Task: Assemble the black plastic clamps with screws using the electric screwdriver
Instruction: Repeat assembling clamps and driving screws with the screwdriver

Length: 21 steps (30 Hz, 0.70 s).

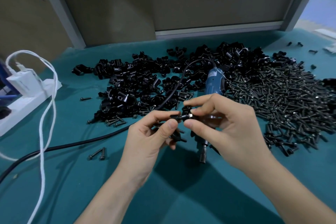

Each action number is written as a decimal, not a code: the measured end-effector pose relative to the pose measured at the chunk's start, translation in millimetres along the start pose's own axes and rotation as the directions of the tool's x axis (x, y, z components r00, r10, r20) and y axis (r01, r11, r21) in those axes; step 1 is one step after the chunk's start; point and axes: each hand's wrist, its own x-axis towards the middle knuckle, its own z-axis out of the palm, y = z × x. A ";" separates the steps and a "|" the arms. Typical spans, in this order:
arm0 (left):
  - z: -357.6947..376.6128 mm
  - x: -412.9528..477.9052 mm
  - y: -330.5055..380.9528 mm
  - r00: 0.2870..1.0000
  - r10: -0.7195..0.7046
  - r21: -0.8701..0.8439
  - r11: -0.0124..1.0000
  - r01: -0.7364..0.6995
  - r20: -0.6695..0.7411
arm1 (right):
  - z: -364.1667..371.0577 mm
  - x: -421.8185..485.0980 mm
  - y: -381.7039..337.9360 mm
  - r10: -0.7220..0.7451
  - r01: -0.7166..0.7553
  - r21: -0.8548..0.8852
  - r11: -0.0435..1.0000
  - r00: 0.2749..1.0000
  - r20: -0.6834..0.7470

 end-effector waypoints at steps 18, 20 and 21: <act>-1.7 -0.5 -2.3 0.898 0.440 0.472 0.788 -0.395 0.018 | 8.3 -0.6 -4.3 0.401 -0.389 0.452 0.803 0.913 0.074; -2.2 -0.6 -2.7 0.922 0.387 0.443 0.828 -0.343 -0.009 | 7.8 -0.3 -2.6 0.381 -0.375 0.440 0.816 0.921 0.077; -2.0 -0.6 -3.1 0.938 0.346 0.416 0.857 -0.304 -0.027 | 8.0 -0.1 -2.1 0.370 -0.366 0.433 0.824 0.926 0.080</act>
